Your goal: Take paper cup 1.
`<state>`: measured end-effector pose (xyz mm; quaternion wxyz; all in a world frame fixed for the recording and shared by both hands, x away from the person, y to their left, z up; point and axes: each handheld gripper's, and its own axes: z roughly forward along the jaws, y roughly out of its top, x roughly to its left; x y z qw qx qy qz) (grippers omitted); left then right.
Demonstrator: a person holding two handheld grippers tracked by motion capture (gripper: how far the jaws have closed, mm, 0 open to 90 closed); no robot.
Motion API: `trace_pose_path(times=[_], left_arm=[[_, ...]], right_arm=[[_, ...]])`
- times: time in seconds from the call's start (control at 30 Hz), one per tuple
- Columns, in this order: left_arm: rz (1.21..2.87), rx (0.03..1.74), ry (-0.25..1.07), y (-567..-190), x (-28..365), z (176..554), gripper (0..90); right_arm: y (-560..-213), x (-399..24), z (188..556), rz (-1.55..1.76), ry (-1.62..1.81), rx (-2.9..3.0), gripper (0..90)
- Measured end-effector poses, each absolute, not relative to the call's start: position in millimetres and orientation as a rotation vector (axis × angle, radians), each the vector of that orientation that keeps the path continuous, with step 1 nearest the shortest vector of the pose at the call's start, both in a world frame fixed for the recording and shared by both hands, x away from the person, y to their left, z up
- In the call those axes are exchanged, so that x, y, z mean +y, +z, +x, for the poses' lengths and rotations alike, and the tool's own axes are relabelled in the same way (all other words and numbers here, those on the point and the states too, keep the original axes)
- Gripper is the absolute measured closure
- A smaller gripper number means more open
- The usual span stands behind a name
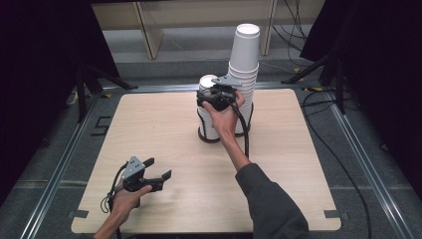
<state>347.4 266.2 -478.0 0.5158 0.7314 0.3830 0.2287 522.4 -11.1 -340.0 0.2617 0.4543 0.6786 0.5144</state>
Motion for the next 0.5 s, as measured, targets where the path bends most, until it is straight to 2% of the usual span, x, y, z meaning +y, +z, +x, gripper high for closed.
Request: trace_pose_path(times=[0.33,0.5], left_arm=[[1.751,0.895,0.553,-478.8,266.1,349.5,14.3],[1.754,0.894,0.557,-478.2,266.2,349.0,14.3]], right_arm=[[-333.3,-12.8,521.1,1.182,1.395,1.837,21.3],[-318.6,-12.5,516.3,1.15,1.41,1.816,21.5]])
